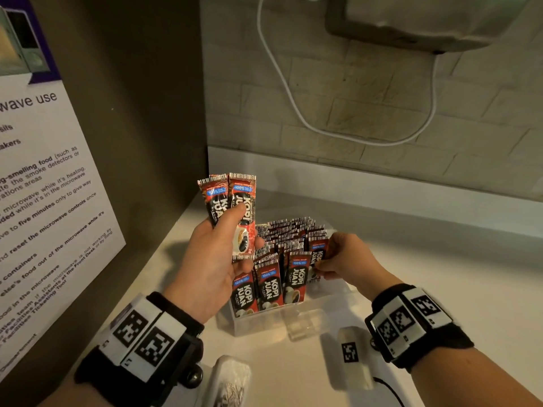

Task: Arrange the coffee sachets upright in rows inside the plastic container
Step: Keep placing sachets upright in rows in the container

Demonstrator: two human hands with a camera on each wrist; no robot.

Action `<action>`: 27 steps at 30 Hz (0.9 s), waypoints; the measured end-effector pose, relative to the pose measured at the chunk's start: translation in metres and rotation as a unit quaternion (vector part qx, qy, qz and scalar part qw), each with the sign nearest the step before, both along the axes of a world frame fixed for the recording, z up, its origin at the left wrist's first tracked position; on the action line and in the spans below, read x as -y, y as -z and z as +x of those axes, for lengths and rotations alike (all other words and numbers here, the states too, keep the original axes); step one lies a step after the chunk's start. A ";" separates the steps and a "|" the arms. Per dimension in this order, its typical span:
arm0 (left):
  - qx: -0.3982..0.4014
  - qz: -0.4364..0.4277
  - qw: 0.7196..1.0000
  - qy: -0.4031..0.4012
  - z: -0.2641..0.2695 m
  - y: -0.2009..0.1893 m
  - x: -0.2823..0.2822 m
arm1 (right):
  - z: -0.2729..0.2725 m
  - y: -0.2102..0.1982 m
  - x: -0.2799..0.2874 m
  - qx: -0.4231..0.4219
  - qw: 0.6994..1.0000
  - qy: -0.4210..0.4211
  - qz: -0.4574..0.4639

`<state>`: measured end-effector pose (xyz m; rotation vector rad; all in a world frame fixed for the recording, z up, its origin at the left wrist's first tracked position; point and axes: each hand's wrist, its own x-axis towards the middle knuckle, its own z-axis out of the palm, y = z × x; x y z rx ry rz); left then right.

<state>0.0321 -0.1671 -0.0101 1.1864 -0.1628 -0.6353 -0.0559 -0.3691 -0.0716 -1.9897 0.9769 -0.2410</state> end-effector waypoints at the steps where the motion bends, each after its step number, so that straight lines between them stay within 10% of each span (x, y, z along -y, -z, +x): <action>1: 0.000 -0.001 1.000 0.001 0.000 0.000 0.000 | 0.000 0.001 0.000 -0.003 1.000 -0.002 -0.008; 10: 0.000 0.017 1.000 0.016 0.001 0.003 0.002 | -0.008 -0.026 -0.005 -0.034 0.994 -0.006 -0.106; 18: 0.056 0.051 0.992 0.099 -0.007 0.007 0.003 | -0.019 -0.100 -0.040 0.288 0.956 -0.042 0.028; 27: 0.080 0.056 0.982 0.162 -0.009 -0.002 0.000 | -0.021 -0.105 -0.045 0.219 0.966 -0.128 0.050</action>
